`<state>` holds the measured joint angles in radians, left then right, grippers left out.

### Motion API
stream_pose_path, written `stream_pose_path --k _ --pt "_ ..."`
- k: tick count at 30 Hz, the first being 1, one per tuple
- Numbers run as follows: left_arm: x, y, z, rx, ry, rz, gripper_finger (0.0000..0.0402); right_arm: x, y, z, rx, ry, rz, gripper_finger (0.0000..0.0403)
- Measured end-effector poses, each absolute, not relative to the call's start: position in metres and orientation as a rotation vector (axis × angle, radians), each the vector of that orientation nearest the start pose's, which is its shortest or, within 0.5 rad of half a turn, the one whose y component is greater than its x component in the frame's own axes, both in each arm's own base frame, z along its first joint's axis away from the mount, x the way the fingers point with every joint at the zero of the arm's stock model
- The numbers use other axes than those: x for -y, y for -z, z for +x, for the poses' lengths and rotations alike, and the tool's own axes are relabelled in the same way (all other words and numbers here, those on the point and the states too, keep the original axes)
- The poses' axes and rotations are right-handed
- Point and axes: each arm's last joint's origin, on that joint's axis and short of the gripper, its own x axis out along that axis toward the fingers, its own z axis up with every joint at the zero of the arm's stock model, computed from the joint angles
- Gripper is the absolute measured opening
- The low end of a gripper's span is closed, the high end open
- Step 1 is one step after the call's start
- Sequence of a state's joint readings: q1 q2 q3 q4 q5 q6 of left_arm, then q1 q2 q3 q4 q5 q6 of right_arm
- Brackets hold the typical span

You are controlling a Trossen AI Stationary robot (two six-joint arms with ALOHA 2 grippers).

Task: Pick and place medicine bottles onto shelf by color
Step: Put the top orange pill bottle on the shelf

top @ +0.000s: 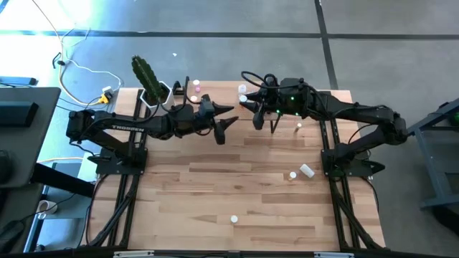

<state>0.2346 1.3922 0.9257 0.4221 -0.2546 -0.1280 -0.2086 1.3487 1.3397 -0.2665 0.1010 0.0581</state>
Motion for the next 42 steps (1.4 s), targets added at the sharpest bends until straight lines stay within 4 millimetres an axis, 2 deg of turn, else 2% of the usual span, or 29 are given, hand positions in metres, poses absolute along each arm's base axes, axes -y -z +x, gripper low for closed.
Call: stream_pose_path --k 11,20,29,32,37,42 --pt "-0.107 -0.321 0.280 0.039 -0.595 -0.124 0.0200 0.103 -0.393 0.282 -0.268 0.377 0.061 0.0101" --pt "-0.115 -0.339 0.242 0.000 -0.673 -0.130 0.0200 0.121 -0.401 0.278 -0.181 0.350 0.035 0.0101" --pt "-0.109 -0.366 0.196 0.040 -0.728 -0.123 0.0200 0.130 -0.385 0.310 -0.127 0.347 0.027 0.0101" --pt "-0.107 -0.370 0.183 0.037 -0.747 -0.123 0.0200 0.131 -0.377 0.320 -0.129 0.409 0.023 0.0101" --pt "-0.105 -0.374 0.167 0.036 -0.778 -0.124 0.0200 0.128 -0.363 0.334 -0.162 0.488 0.028 0.0101" --pt "-0.104 -0.377 0.160 0.042 -0.786 -0.122 0.0200 0.116 -0.350 0.348 -0.182 0.562 0.076 0.0101"
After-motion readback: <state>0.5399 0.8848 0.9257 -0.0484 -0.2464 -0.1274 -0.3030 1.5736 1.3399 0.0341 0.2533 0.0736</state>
